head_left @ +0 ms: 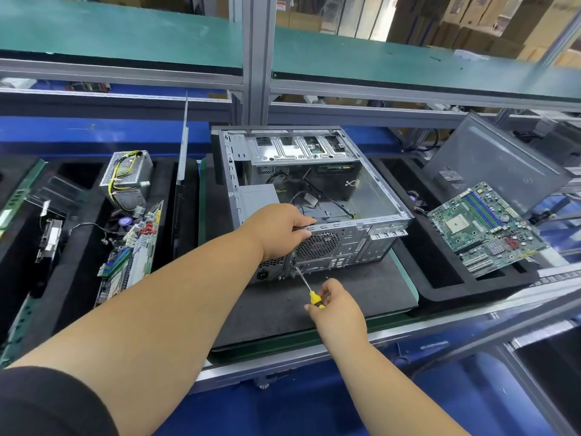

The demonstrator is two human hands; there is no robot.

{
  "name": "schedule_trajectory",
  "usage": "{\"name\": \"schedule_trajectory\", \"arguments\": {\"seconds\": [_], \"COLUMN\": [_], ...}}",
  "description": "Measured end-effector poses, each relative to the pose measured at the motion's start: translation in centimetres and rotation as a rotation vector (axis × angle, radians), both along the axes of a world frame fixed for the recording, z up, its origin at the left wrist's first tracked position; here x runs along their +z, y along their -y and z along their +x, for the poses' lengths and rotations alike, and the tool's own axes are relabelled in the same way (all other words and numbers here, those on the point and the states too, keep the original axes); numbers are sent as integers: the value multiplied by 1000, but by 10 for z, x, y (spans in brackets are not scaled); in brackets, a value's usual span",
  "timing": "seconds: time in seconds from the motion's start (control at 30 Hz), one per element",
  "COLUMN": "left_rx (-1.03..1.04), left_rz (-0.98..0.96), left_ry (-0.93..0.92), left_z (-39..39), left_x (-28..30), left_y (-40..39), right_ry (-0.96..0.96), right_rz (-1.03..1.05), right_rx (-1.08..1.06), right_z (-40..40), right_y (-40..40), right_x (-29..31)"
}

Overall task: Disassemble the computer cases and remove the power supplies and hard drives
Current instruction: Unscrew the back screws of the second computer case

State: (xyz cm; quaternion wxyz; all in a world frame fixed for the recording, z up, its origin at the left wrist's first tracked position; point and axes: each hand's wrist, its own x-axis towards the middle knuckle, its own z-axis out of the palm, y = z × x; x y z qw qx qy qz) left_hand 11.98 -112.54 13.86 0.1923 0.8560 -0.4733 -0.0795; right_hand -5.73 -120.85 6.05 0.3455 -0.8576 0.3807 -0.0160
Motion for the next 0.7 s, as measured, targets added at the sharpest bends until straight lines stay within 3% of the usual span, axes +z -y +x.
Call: {"name": "schedule_trajectory", "arguments": {"seconds": [0.1, 0.17, 0.23, 0.37, 0.43, 0.7], "left_rx": [1, 0, -1, -5, -10, -57], "left_rz": [-2, 4, 10, 5, 2, 3], "left_ry": [6, 14, 16, 12, 13, 34], "left_z": [0, 0, 1, 1, 1, 1], "left_x": [0, 0, 0, 0, -1, -1], "left_y": [0, 0, 0, 0, 0, -1], "right_ry": [-42, -19, -37, -16, 7, -37], "right_rz": [-288, -329, -212, 212, 282, -4], "right_rx": [73, 105, 96, -13, -38, -37], "right_z": [-1, 0, 4, 8, 7, 3], "right_y": [-5, -9, -9, -7, -5, -9], "right_x": [4, 3, 1, -1, -1, 6]}}
